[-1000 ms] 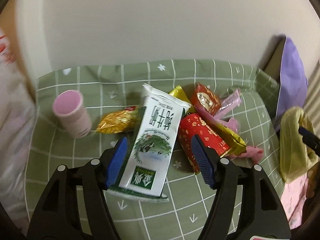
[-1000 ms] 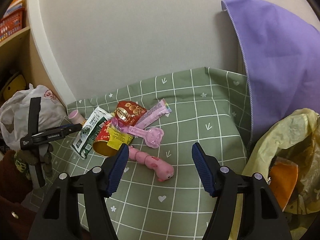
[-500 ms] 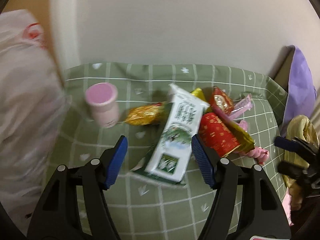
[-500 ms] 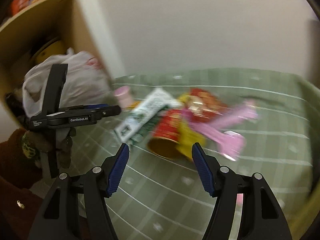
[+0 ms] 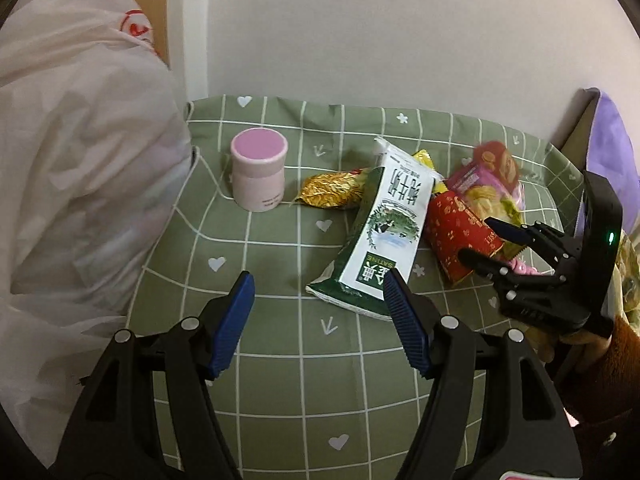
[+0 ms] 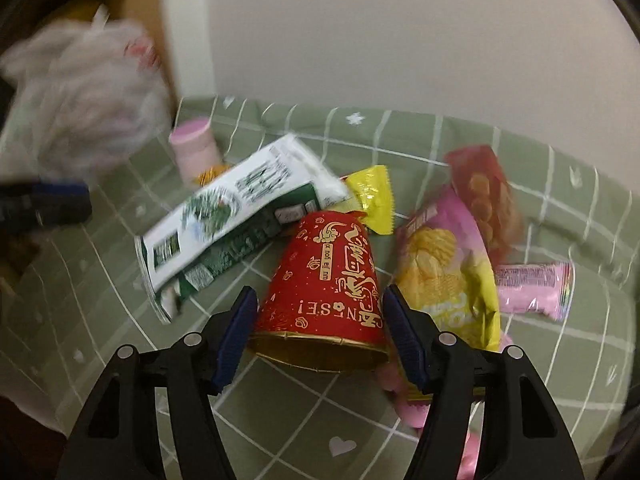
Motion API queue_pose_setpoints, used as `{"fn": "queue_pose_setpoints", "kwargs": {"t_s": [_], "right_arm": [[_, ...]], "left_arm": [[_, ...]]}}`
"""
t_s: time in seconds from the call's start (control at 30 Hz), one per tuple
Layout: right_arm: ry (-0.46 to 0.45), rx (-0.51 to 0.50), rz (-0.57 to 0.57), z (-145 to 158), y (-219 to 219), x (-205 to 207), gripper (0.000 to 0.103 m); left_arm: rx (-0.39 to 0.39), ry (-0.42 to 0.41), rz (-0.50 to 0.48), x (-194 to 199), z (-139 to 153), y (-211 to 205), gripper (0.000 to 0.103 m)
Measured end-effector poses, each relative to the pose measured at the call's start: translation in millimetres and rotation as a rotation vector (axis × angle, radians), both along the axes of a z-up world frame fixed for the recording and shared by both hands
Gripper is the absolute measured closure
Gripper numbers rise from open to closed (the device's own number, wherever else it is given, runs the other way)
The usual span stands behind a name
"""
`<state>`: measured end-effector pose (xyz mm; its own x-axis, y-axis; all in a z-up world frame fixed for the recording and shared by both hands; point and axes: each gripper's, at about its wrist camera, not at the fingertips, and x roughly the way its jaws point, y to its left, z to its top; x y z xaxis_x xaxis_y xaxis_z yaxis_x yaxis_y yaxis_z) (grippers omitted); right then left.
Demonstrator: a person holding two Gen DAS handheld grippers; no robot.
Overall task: Collect trash
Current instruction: 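Grasp the white milk carton with the left tool while the right tool grasps the red can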
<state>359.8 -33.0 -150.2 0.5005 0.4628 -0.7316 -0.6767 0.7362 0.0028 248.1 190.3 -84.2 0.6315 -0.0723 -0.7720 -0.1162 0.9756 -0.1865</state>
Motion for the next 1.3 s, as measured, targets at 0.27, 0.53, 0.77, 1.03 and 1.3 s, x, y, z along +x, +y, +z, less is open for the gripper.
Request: {"fn": "queue_pose_setpoints", "kwargs": {"t_s": [0.27,0.53,0.77,1.03,1.3], "right_arm": [[0.094,0.163,-0.042,23,-45,-15,0.056],[-0.013,0.222,-0.148,73,-91,-39,0.057],[-0.01,0.194,-0.265,72,-135,-58,0.056],[0.012,0.192,-0.369,61,-162,-77,0.056],[-0.003,0.193,-0.374,62,-159,-94,0.056]], "left_arm": [[-0.03,-0.021,-0.037,15,3,-6,0.04],[-0.038,-0.027,-0.162,68,3,-39,0.038],[0.106,0.028,-0.258,128,-14,-81,0.038],[0.132,0.085,-0.224,153,-23,-91,0.038],[0.031,-0.078,-0.269,99,24,-94,0.039]]}}
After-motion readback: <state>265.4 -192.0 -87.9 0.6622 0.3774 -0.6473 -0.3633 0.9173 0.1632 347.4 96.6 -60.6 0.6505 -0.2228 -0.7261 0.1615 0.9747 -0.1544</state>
